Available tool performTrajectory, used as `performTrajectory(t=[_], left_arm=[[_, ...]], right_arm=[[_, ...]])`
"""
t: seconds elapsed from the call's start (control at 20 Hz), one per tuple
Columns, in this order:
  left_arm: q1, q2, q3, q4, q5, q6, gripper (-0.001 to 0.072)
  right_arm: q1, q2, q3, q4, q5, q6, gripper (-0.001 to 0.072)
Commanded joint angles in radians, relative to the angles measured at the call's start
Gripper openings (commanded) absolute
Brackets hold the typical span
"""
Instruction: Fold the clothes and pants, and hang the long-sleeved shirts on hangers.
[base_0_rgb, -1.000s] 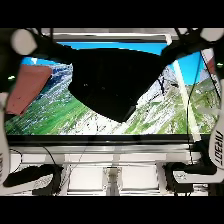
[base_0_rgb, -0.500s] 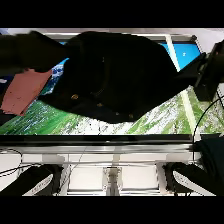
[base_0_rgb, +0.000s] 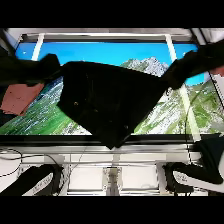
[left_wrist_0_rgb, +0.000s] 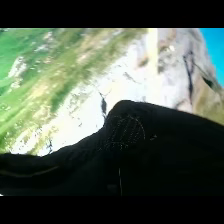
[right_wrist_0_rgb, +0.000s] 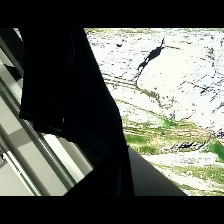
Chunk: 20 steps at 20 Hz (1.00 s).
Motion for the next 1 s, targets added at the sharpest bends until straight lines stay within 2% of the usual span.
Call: performTrajectory(t=[0.0,0.1,0.25,0.35,0.45,0.65,0.85,0.9,0.95], left_arm=[[0.046,-0.032,-0.195,0.045,0.327,-0.002,0.0040],[0.063,-0.074,-0.235,0.046,0.468,0.125,0.0040],[0.072,-0.173,-0.238,0.050,0.588,0.349,0.0040],[0.093,-0.266,-0.238,0.050,0.624,0.462,0.0040],[0.124,-0.338,-0.238,0.050,0.635,0.541,0.0039],[0.199,-0.365,-0.237,0.113,0.635,0.821,0.0039],[0.212,-0.356,-0.237,0.169,0.518,1.215,0.0039],[0.212,-0.356,-0.237,0.169,0.464,1.278,0.0039],[0.212,-0.356,-0.237,0.170,0.412,1.301,0.0040]], right_arm=[[0.000,-0.170,-0.006,-0.099,-0.167,0.051,0.0005],[0.001,-0.238,-0.006,-0.164,-0.300,0.092,0.0005],[0.001,-0.280,-0.006,-0.279,-0.456,0.153,0.0005],[0.001,-0.282,-0.006,-0.288,-0.475,0.156,0.0005],[0.001,-0.282,-0.009,-0.234,-0.415,0.150,0.0005],[0.024,-0.280,-0.098,-0.073,-0.239,0.129,0.0005],[0.154,-0.255,-0.257,-0.065,-0.242,0.145,0.0005],[0.189,-0.253,-0.290,-0.065,-0.242,0.154,0.0006],[0.219,-0.252,-0.321,-0.065,-0.248,0.157,0.0005]])
